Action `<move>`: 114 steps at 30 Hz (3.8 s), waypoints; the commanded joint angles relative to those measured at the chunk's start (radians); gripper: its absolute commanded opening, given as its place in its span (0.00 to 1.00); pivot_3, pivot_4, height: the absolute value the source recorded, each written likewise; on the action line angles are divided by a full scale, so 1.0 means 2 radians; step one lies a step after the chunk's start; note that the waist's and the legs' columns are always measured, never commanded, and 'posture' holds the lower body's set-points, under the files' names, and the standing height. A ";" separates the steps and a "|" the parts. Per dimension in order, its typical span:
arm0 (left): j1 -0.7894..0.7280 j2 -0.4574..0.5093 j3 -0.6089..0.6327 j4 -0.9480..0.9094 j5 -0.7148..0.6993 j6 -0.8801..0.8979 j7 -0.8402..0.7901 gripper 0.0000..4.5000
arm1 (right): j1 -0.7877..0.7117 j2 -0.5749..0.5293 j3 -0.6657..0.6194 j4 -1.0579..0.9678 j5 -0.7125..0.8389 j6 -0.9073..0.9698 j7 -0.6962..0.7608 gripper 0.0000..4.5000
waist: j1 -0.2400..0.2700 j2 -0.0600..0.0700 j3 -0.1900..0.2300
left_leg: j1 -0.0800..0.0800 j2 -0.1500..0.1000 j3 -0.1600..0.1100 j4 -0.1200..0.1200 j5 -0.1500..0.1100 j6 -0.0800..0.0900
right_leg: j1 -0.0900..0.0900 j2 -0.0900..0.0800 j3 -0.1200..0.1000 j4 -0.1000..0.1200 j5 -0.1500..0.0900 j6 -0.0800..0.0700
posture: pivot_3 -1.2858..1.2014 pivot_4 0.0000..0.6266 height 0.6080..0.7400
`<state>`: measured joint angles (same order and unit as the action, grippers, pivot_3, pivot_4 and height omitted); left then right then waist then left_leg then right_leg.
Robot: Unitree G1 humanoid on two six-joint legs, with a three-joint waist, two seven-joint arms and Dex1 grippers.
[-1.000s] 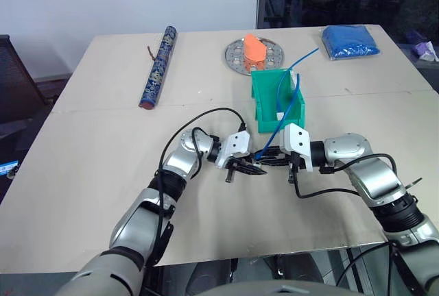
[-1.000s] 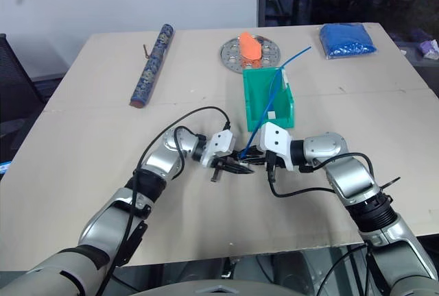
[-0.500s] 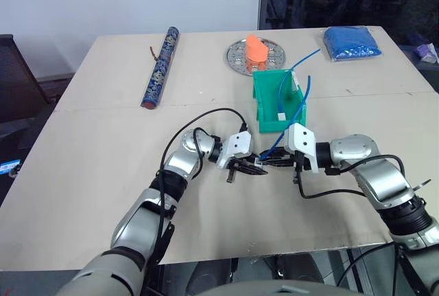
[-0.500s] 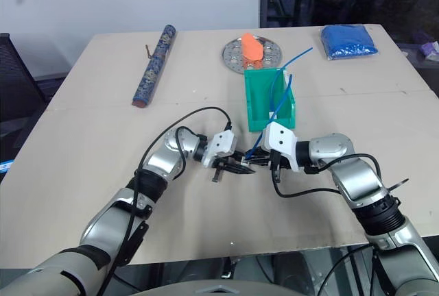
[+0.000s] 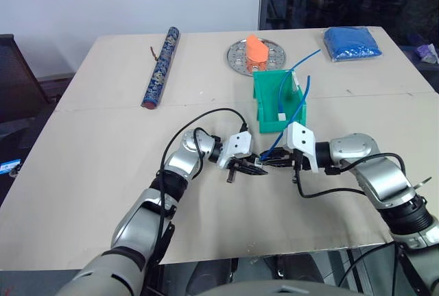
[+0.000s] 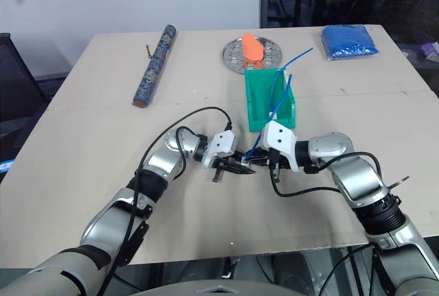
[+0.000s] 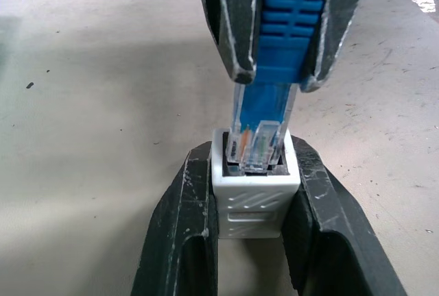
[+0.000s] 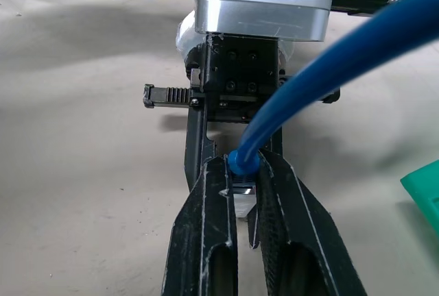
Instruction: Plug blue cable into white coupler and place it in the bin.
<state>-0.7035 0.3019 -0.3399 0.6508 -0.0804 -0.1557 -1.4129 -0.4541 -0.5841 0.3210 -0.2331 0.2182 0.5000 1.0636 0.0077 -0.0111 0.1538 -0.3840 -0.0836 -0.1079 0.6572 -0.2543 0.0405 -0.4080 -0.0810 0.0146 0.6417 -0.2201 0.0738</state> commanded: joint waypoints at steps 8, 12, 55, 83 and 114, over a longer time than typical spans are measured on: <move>0.000 -0.007 -0.002 -0.002 0.004 0.004 0.002 0.13 | -0.003 0.002 0.059 0.024 -0.019 0.049 0.008 0.00 | 0.000 0.000 -0.001 | 0.000 0.000 0.000 0.000 0.000 0.000 | 0.000 0.000 0.000 0.000 0.000 0.000 | 0.52 0.24 1.00; 0.001 -0.008 -0.002 -0.004 0.005 0.006 0.002 0.13 | -0.010 0.001 0.069 0.027 -0.022 0.057 0.014 0.00 | -0.001 -0.001 -0.002 | 0.000 0.000 0.000 0.000 0.000 0.000 | 0.000 0.000 0.000 0.000 0.000 0.000 | 0.52 0.24 1.00; 0.003 -0.013 0.005 -0.005 0.013 -0.001 0.009 0.13 | -0.021 0.063 0.036 0.070 0.024 0.116 0.015 0.00 | -0.004 -0.002 -0.007 | 0.003 0.000 -0.001 -0.002 0.000 0.000 | 0.002 0.000 0.000 0.000 0.000 0.000 | 0.52 0.24 1.00; 0.148 0.068 0.203 -0.572 -0.164 0.477 0.335 0.99 | -0.337 0.021 -0.053 0.408 0.021 0.043 0.064 0.00 | -0.011 0.000 0.000 | -0.007 0.000 -0.001 -0.003 0.002 -0.003 | -0.007 -0.002 0.000 0.000 0.000 0.000 | 0.52 0.24 1.00; 0.397 0.094 0.206 -0.630 -0.124 0.347 0.432 1.00 | 0.012 -0.013 -0.277 0.226 0.100 -0.178 -0.035 0.99 | -0.003 0.002 0.002 | -0.008 0.000 0.001 -0.004 0.002 -0.004 | -0.009 -0.002 0.005 -0.001 0.000 0.000 | 0.52 0.24 1.00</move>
<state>0.0667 0.4875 0.0677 -0.5669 -0.3583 0.6048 -0.5602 -0.4614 -0.5845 -0.1770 0.3356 0.3655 0.1505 0.9596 0.0017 -0.0075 0.1570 -0.3994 -0.0828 -0.1068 0.6477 -0.2495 0.0320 -0.4258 -0.0854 0.0245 0.6382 -0.2200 0.0731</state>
